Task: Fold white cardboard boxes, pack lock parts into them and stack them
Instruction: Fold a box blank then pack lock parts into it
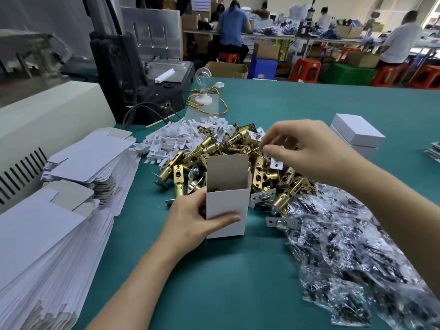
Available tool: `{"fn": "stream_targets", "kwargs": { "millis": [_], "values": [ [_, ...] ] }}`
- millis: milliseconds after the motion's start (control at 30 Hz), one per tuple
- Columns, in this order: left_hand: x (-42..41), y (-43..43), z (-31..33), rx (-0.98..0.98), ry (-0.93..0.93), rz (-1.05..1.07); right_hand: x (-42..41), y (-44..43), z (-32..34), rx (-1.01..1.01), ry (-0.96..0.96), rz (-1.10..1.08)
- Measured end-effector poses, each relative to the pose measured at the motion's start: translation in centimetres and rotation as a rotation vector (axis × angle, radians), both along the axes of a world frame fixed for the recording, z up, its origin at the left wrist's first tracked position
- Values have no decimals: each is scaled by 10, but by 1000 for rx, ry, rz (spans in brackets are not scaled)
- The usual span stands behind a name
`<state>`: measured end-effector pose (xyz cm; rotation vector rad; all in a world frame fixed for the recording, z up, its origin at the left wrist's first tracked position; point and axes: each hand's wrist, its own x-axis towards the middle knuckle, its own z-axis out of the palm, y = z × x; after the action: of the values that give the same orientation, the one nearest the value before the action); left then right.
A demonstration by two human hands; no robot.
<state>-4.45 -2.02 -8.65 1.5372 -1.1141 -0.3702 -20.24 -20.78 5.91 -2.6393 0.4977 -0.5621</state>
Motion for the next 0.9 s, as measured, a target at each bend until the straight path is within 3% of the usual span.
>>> {"fn": "stream_targets", "kwargs": {
  "millis": [200, 367, 567, 900],
  "values": [
    [1, 3, 1, -31, -296, 92, -30, -11, -17, 26, 122, -57],
    [5, 4, -3, -98, -597, 176, -44, -11, -22, -76, 278, -46],
    [3, 5, -2, -57, -629, 147, -51, -1, -22, -302, 670, -85],
    [3, 6, 0, -102, -655, 186, -45, 3, -27, -491, 733, -315]
  ]
}}
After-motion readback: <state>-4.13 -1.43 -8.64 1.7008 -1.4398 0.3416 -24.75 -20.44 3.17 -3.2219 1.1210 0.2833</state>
